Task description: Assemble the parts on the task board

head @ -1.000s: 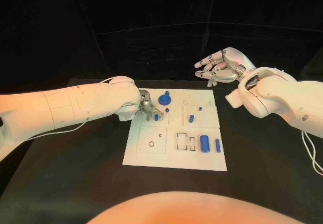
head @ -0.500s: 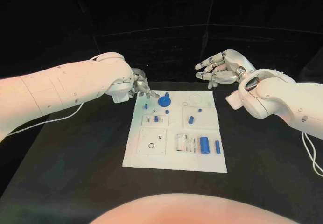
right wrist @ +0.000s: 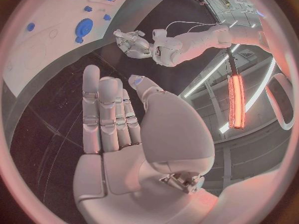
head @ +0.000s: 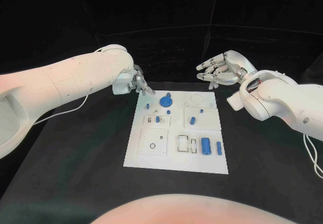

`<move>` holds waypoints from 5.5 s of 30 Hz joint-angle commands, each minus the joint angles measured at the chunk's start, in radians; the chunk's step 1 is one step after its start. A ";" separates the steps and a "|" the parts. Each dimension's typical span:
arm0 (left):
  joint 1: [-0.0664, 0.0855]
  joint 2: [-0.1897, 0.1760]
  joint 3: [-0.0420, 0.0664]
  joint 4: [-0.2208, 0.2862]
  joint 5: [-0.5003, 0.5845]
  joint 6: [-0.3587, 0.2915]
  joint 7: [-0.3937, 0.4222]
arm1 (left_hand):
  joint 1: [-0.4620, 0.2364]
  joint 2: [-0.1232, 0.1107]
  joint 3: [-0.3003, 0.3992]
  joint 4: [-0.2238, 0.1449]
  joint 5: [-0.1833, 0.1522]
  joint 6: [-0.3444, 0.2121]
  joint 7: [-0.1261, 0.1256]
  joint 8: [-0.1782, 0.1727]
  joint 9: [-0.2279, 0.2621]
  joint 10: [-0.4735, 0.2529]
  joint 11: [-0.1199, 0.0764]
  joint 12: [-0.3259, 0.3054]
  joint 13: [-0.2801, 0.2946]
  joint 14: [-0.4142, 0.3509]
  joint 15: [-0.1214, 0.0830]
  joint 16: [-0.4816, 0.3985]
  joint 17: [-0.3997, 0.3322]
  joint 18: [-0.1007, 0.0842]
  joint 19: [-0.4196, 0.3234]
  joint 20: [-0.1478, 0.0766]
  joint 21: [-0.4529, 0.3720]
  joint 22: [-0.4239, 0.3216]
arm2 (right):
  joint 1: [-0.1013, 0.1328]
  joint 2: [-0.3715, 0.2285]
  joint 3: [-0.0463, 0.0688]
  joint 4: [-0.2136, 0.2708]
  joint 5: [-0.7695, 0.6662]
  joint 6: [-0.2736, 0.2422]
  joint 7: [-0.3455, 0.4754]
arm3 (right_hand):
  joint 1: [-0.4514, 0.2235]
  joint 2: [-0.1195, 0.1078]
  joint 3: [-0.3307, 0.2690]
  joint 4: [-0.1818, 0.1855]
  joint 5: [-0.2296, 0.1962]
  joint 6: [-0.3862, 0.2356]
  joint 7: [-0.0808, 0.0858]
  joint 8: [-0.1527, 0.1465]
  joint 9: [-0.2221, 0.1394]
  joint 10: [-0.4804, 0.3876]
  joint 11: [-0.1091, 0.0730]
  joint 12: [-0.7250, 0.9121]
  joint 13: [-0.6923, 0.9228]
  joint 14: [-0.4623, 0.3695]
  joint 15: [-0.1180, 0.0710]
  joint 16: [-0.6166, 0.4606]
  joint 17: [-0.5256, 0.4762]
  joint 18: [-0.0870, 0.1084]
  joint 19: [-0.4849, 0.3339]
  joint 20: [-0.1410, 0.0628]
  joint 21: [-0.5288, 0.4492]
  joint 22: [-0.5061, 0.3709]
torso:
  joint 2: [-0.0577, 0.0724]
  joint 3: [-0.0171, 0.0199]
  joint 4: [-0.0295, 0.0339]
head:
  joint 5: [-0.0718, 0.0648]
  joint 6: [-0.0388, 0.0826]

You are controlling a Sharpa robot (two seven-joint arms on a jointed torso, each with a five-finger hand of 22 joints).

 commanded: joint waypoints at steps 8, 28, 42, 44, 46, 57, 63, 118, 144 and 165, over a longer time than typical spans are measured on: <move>-0.026 0.051 -0.002 -0.090 -0.050 0.064 0.044 | 0.003 0.025 -0.027 0.013 -0.001 0.025 -0.006 0.007 -0.004 0.017 -0.006 0.018 0.018 0.103 -0.002 0.005 0.260 0.003 0.010 0.000 0.013 0.012 | 0.002 0.006 0.001 -0.004 0.003 0.006 0.005 | 0.001 -0.008 0.006 -0.002 0.001 -0.005 -0.001 -0.004 -0.001 -0.007 0.003 -0.004 -0.001 -0.006 -0.002 0.000 0.002 0.005 0.005 0.002 -0.005 -0.002 | -0.001 -0.0009 0.0017 | 0.006 -0.001; -0.061 0.089 -0.001 -0.149 -0.057 0.067 0.059 | 0.019 0.036 -0.040 0.013 -0.001 0.031 -0.009 0.008 -0.008 0.021 -0.008 0.022 0.023 0.104 -0.004 0.007 0.263 0.001 0.014 -0.003 0.018 0.020 | 0.002 0.009 0.001 -0.007 0.003 0.006 0.007 | 0.003 -0.007 0.008 -0.003 0.001 -0.006 -0.001 -0.004 -0.001 -0.008 0.002 -0.004 -0.002 -0.007 -0.002 -0.001 0.002 0.005 0.005 0.003 -0.006 -0.002 | -0.002 0.0007 0.0005 | 0.008 -0.002; -0.074 0.099 -0.001 -0.162 -0.058 0.086 0.057 | 0.058 0.059 -0.042 -0.001 0.000 0.035 -0.009 0.007 -0.013 0.022 -0.009 0.022 0.022 0.104 -0.005 0.007 0.263 0.001 0.014 -0.004 0.018 0.022 | 0.002 0.009 0.001 -0.007 0.003 0.006 0.007 | 0.003 -0.007 0.008 -0.003 0.001 -0.006 -0.001 -0.004 -0.001 -0.008 0.002 -0.004 -0.002 -0.007 -0.002 -0.001 0.002 0.005 0.005 0.003 -0.006 -0.002 | -0.002 0.0008 0.0003 | 0.009 -0.002; -0.076 0.101 -0.001 -0.164 -0.058 0.087 0.056 | 0.064 0.062 -0.041 -0.004 0.000 0.035 -0.009 0.007 -0.014 0.021 -0.009 0.021 0.021 0.104 -0.005 0.007 0.263 0.001 0.014 -0.004 0.019 0.022 | 0.002 0.009 0.001 -0.007 0.003 0.006 0.007 | 0.003 -0.007 0.008 -0.003 0.001 -0.006 -0.001 -0.004 -0.001 -0.008 0.002 -0.004 -0.002 -0.007 -0.002 -0.001 0.002 0.005 0.005 0.003 -0.006 -0.002 | -0.002 0.0010 0.0006 | 0.009 -0.003; -0.077 0.102 -0.001 -0.167 -0.058 0.087 0.056 | 0.066 0.063 -0.040 -0.005 0.000 0.035 -0.009 0.007 -0.015 0.021 -0.009 0.021 0.021 0.104 -0.005 0.007 0.263 0.001 0.014 -0.004 0.019 0.023 | 0.002 0.010 0.001 -0.007 0.003 0.006 0.007 | 0.003 -0.007 0.008 -0.003 0.001 -0.006 -0.001 -0.004 -0.001 -0.008 0.002 -0.004 -0.002 -0.007 -0.002 -0.001 0.002 0.005 0.005 0.003 -0.006 -0.002 | -0.001 0.0006 0.0008 | 0.008 -0.003; -0.082 0.105 -0.001 -0.171 -0.058 0.078 0.060 | 0.078 0.074 -0.036 -0.011 0.000 0.036 -0.009 0.006 -0.017 0.022 -0.009 0.022 0.022 0.104 -0.005 0.007 0.263 0.001 0.014 -0.005 0.019 0.023 | 0.002 0.011 0.001 -0.010 0.003 0.006 0.007 | 0.004 -0.007 0.010 -0.003 0.001 -0.006 -0.001 -0.004 -0.001 -0.008 0.003 -0.004 -0.003 -0.007 -0.002 -0.001 0.003 0.005 0.005 0.003 -0.007 -0.002 | -0.002 0.0006 0.0008 | 0.007 -0.005; -0.082 0.108 -0.001 -0.170 -0.058 0.074 0.065 | 0.099 0.088 -0.025 -0.023 0.000 0.037 -0.009 0.006 -0.020 0.021 -0.010 0.021 0.020 0.104 -0.006 0.007 0.263 0.000 0.015 -0.005 0.019 0.025 | 0.002 0.013 0.001 -0.012 0.003 0.006 0.007 | 0.004 -0.007 0.010 -0.003 0.001 -0.006 -0.001 -0.004 -0.001 -0.008 0.003 -0.004 -0.003 -0.007 -0.002 -0.001 0.003 0.005 0.005 0.003 -0.007 -0.002 | -0.001 0.0005 0.0011 | 0.006 -0.007; -0.125 -0.204 -0.004 0.321 -0.032 -0.268 0.096 | 0.124 0.034 0.585 -0.301 0.001 0.012 -0.018 0.069 0.010 0.056 -0.020 -0.004 0.013 0.103 -0.011 0.005 0.258 -0.003 0.024 -0.009 0.030 0.054 | 0.002 0.014 0.001 -0.030 0.007 0.013 0.008 | 0.003 -0.006 0.012 -0.002 0.001 -0.006 0.000 -0.004 -0.001 -0.008 0.003 -0.003 -0.004 -0.007 -0.002 -0.002 0.004 0.005 0.006 0.003 -0.008 -0.003 | -0.003 -0.0013 0.0026 | 0.014 -0.021; -0.149 -0.225 -0.008 0.386 -0.053 -0.243 0.061 | 0.101 0.018 0.610 -0.301 0.001 0.020 -0.024 0.087 0.019 0.067 -0.024 0.003 0.020 0.103 -0.015 0.005 0.260 -0.004 0.027 -0.012 0.033 0.058 | 0.002 0.012 0.000 -0.036 0.007 0.018 0.006 | 0.003 -0.006 0.012 -0.002 0.001 -0.006 0.000 -0.004 -0.001 -0.008 0.003 -0.003 -0.004 -0.007 -0.002 -0.002 0.004 0.005 0.006 0.003 -0.008 -0.003 | -0.002 0.0010 0.0005 | 0.015 -0.026; -0.155 -0.216 -0.011 0.379 -0.059 -0.221 0.051 | 0.098 0.017 0.613 -0.300 0.001 0.021 -0.024 0.089 0.021 0.067 -0.025 0.002 0.019 0.103 -0.015 0.005 0.260 -0.004 0.028 -0.013 0.033 0.059 | 0.002 0.014 0.000 -0.037 0.007 0.018 0.006 | 0.003 -0.006 0.012 -0.002 0.001 -0.006 0.000 -0.004 -0.001 -0.008 0.003 -0.003 -0.004 -0.007 -0.002 -0.002 0.004 0.005 0.006 0.003 -0.008 -0.003 | -0.002 0.0006 0.0017 | 0.016 -0.029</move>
